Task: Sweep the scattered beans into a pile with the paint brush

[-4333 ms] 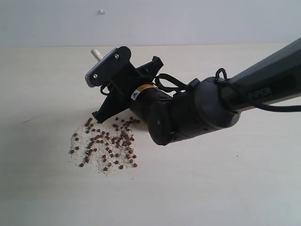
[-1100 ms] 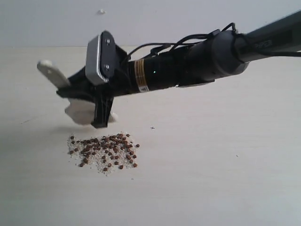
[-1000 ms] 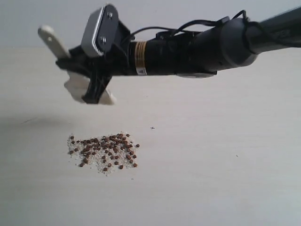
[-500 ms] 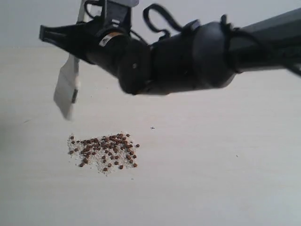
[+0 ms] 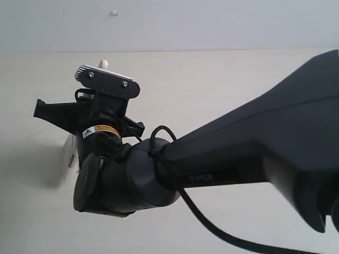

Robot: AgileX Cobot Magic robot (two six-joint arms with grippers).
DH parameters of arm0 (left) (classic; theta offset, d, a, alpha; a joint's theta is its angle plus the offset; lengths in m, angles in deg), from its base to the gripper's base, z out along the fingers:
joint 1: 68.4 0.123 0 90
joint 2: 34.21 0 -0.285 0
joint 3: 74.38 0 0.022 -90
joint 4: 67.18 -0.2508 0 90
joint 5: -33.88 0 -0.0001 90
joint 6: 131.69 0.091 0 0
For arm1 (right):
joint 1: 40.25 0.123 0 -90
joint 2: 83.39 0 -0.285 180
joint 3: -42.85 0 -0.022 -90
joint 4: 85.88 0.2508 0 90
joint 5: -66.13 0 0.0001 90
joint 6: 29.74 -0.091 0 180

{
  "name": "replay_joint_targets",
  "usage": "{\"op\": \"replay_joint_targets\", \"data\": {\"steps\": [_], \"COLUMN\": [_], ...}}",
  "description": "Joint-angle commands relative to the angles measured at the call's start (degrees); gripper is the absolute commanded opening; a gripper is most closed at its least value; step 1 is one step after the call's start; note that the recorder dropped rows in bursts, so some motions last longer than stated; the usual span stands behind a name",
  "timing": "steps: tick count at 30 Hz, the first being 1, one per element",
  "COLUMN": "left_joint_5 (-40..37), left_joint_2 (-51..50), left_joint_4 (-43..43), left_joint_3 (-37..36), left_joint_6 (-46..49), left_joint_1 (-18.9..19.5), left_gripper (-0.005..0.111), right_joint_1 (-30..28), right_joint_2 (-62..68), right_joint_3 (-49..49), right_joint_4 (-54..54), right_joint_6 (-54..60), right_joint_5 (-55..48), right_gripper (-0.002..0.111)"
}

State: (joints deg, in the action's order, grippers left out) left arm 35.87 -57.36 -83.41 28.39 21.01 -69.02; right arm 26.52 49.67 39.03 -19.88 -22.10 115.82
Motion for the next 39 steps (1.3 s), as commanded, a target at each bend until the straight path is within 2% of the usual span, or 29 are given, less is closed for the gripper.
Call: {"op": "replay_joint_targets", "data": {"steps": [1, 5, 7, 9, 19, 25, 29, 39], "left_joint_5": [0.4, 0.4, 0.4, 0.4, 0.4, 0.4, 0.4, 0.4], "left_joint_2": [0.3, 0.3, 0.3, 0.3, 0.3, 0.3, 0.3, 0.3], "left_joint_4": [0.3, 0.3, 0.3, 0.3, 0.3, 0.3, 0.3, 0.3], "left_joint_3": [0.0, 0.0, 0.0, 0.0, 0.0, 0.0, 0.0, 0.0], "left_joint_6": [0.1, 0.1, 0.1, 0.1, 0.1, 0.1, 0.1, 0.1], "left_joint_1": [0.1, 0.1, 0.1, 0.1, 0.1, 0.1, 0.1, 0.1], "left_gripper": [0.000, 0.000, 0.000, 0.000, 0.000, 0.000, 0.000, 0.000], "right_joint_1": [0.2, 0.2, 0.2, 0.2, 0.5, 0.5, 0.5, 0.5], "right_joint_2": [0.9, 0.5, 0.1, -0.2, -6.1, -7.3, -7.2, -7.2], "right_joint_3": [0.2, 0.2, 0.2, 0.2, 0.2, 0.2, 0.0, -2.4], "right_joint_4": [0.6, 7.1, 17.0, 19.6, 16.4, 14.4, 13.0, 17.4], "right_joint_6": [1.0, 8.0, 16.5, 20.6, 22.1, 24.2, 26.3, 39.2], "right_joint_5": [3.4, 4.4, 6.0, 7.9, 5.6, -10.2, -15.4, -12.9], "right_gripper": [0.000, 0.000, 0.000, 0.000, 0.000, 0.000, 0.000, 0.000]}}
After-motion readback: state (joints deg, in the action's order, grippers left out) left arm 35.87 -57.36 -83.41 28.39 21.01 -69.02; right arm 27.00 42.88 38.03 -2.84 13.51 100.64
